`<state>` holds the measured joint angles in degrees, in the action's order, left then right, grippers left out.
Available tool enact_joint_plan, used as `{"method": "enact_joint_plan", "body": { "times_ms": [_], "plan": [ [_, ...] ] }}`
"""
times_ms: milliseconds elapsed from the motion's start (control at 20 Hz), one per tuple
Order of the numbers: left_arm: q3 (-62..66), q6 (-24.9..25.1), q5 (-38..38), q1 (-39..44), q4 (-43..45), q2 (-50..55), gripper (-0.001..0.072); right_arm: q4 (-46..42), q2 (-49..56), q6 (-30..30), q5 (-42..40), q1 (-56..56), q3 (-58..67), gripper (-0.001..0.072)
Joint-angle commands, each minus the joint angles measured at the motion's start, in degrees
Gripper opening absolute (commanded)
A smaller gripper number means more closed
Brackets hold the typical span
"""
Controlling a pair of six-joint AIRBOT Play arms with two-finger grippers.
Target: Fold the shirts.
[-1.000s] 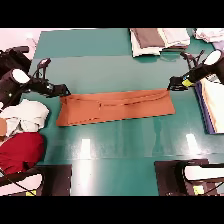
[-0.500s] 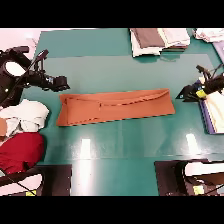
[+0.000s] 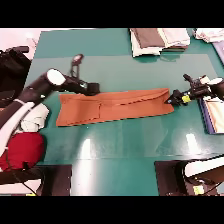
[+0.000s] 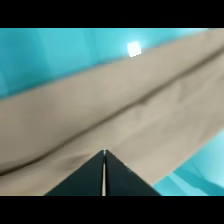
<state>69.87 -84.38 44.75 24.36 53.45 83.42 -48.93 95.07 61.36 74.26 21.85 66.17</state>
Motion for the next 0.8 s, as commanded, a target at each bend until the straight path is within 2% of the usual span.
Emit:
{"method": "enact_joint_plan", "body": {
  "times_ms": [0, 150, 350, 750],
  "plan": [
    [3.5, -1.2, -1.8, 5.2, -0.2, 7.2, 0.0022, 1.8, -2.1, -1.4, 0.7, -3.1, 4.4, 0.0017],
    [10.2, -1.2, -0.2, 7.0, -0.3, 13.9, 0.0022, 2.0, -8.0, 0.2, 4.3, -5.8, 12.5, 0.0016],
    [15.4, -1.3, 1.2, 8.5, -0.4, 20.0, 0.0022, 2.8, -14.4, 5.0, 4.4, -12.7, 21.7, 0.0016],
    [16.6, -1.4, 2.6, 9.1, 0.1, 22.7, 0.0022, 2.8, -15.4, 10.6, 5.0, -25.9, 34.2, 0.0017]
  ]
}}
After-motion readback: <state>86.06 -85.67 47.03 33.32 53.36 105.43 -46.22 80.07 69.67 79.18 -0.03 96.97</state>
